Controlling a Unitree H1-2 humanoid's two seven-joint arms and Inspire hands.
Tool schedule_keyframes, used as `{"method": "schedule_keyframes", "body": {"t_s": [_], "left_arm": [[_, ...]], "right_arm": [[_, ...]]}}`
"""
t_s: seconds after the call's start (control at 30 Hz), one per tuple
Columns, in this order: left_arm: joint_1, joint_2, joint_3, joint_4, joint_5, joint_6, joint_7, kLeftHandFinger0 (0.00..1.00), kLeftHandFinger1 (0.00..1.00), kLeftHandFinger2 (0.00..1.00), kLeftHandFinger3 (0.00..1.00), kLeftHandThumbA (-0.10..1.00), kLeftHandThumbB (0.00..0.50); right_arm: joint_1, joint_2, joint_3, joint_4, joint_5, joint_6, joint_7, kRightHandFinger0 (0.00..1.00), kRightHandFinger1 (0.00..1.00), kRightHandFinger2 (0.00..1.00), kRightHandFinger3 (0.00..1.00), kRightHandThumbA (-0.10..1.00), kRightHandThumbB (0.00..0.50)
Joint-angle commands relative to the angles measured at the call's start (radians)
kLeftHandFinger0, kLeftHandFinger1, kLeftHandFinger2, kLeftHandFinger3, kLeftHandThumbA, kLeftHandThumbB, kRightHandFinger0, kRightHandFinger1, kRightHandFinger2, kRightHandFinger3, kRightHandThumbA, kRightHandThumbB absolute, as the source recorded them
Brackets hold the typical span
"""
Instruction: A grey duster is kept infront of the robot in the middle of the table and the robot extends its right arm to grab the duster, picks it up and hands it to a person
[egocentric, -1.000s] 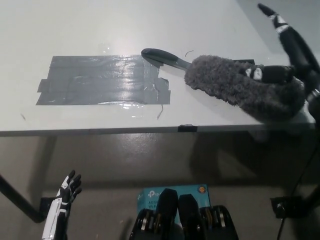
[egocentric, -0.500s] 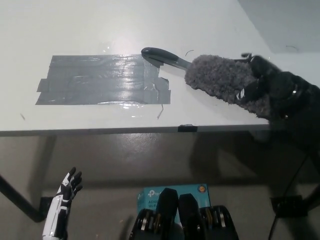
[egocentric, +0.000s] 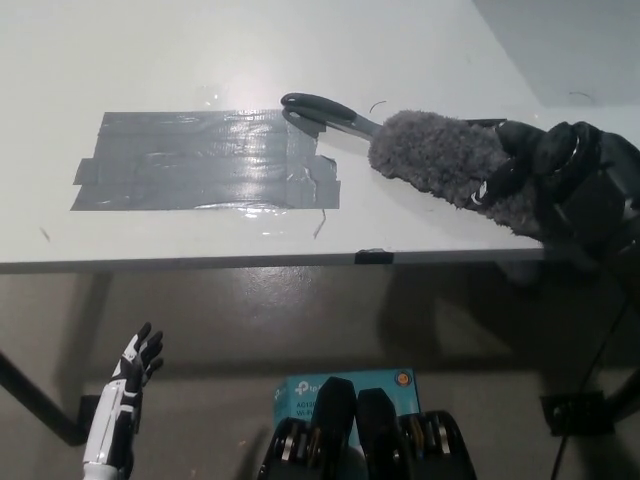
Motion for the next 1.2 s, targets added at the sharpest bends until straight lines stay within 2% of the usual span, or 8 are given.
{"method": "schedule_keyframes", "body": {"t_s": [0.0,0.07,0.33,0.4,0.53,0.73,0.97,1.17], "left_arm": [[-0.02,0.019,-0.001,-0.026,0.007,-0.04,0.002,1.0,1.0,1.0,1.0,1.0,0.452],[-0.024,0.02,-0.001,-0.025,0.007,-0.04,0.004,1.0,1.0,1.0,1.0,1.0,0.445],[-0.031,0.02,0.001,-0.023,0.016,-0.04,0.008,1.0,1.0,1.0,1.0,1.0,0.431],[-0.032,0.018,0.004,-0.02,0.013,-0.04,0.01,1.0,1.0,1.0,1.0,1.0,0.412],[-0.035,0.012,0.01,-0.017,0.007,-0.04,0.013,1.0,1.0,1.0,1.0,1.0,0.393],[-0.046,0.011,0.016,-0.014,0.009,-0.04,0.015,1.0,1.0,1.0,1.0,1.0,0.372],[-0.05,0.008,0.02,-0.012,0.013,-0.039,0.017,1.0,1.0,1.0,1.0,1.0,0.361],[-0.061,0.008,0.02,-0.005,0.003,-0.04,0.011,1.0,1.0,1.0,1.0,1.0,0.35]], "right_arm": [[0.019,0.002,0.044,0.018,-0.048,-0.02,0.016,0.01,0.18,0.39,0.95,-0.08,0.295],[0.03,0.002,0.054,-0.01,-0.063,-0.007,-0.021,0.14,0.37,0.59,1.0,-0.1,0.201],[0.075,-0.035,-0.024,-0.148,-0.017,-0.059,-0.092,0.2,0.47,0.5,1.0,-0.1,0.14],[0.095,-0.052,-0.051,-0.214,0.002,-0.069,-0.076,0.2,0.47,0.47,0.64,-0.1,0.14],[0.136,-0.083,-0.091,-0.326,0.035,-0.09,-0.031,0.3,0.61,0.52,0.43,-0.1,0.113],[0.203,-0.133,-0.152,-0.508,0.116,-0.08,0.097,0.25,0.7,0.89,0.66,-0.1,0.197],[0.325,-0.158,-0.174,-0.733,0.238,-0.083,0.275,0.15,0.43,0.61,0.44,-0.1,0.238],[0.487,-0.088,-0.333,-0.982,0.598,0.16,0.384,0.0,0.41,0.77,0.97,-0.1,0.215]]}}
